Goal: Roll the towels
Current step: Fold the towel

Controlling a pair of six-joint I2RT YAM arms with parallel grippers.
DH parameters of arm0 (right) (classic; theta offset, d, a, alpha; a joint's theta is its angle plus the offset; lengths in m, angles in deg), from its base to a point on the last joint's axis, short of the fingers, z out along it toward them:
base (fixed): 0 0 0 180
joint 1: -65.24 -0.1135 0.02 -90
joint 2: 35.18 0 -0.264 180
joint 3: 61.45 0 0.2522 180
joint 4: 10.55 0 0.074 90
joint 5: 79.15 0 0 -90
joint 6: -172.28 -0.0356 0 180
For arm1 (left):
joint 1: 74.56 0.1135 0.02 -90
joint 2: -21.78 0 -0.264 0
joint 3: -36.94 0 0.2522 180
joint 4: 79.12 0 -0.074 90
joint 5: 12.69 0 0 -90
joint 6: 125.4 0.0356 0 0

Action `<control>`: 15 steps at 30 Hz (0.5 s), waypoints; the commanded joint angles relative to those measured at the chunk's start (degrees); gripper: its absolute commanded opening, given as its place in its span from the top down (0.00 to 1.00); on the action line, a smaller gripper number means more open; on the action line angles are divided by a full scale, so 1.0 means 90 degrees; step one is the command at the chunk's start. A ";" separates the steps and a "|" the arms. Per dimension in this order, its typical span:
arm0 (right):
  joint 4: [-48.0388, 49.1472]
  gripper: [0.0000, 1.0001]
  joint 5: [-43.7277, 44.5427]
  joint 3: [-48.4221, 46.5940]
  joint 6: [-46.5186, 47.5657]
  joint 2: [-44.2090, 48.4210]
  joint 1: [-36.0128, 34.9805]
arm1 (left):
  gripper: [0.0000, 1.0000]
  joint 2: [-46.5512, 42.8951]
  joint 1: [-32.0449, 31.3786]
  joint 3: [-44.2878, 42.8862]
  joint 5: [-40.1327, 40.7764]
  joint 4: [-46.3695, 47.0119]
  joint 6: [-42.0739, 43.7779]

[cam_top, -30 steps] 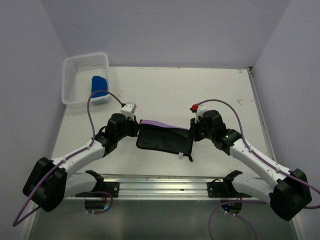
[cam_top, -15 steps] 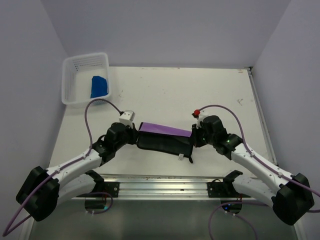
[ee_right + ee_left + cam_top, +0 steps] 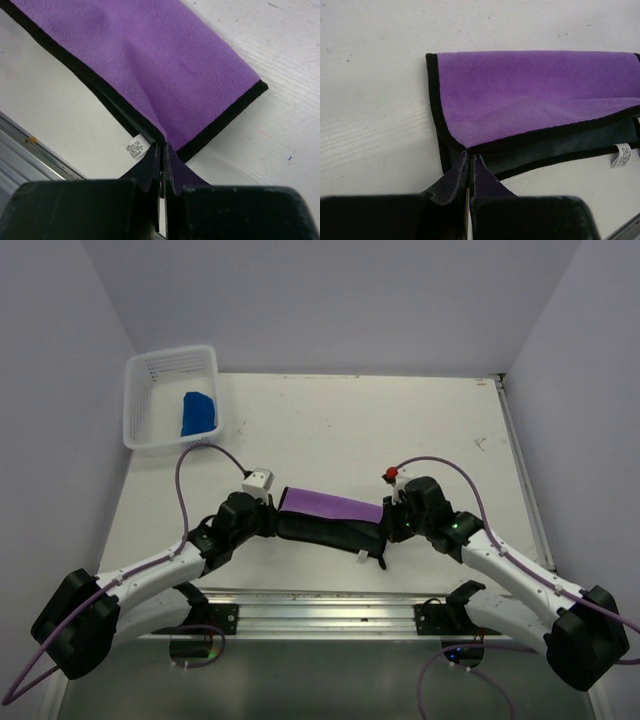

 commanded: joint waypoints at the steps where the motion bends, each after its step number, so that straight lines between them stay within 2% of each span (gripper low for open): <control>1: -0.0091 1.00 0.0049 0.0022 -0.0038 -0.0022 -0.0023 | 1.00 -0.0006 -0.0106 0.0051 0.0158 0.0191 -0.0085; 10: -0.0726 1.00 0.0616 -0.0477 0.0275 0.0173 -0.0043 | 0.99 -0.0211 -0.0116 0.0021 0.0305 0.0006 -0.0085; 11: -0.0716 0.95 0.0587 -0.0448 0.0284 0.0173 -0.0053 | 0.94 -0.0191 -0.0106 0.0031 0.0295 0.0006 -0.0104; 13: -0.0648 0.79 0.0441 -0.0399 0.0265 0.0232 -0.0053 | 0.84 -0.0230 -0.0116 0.0118 0.0304 -0.0004 -0.0172; 15: -0.0618 0.72 0.0421 -0.0350 0.0226 0.0300 -0.0053 | 0.82 -0.0366 -0.0116 0.0158 0.0304 -0.0014 -0.0212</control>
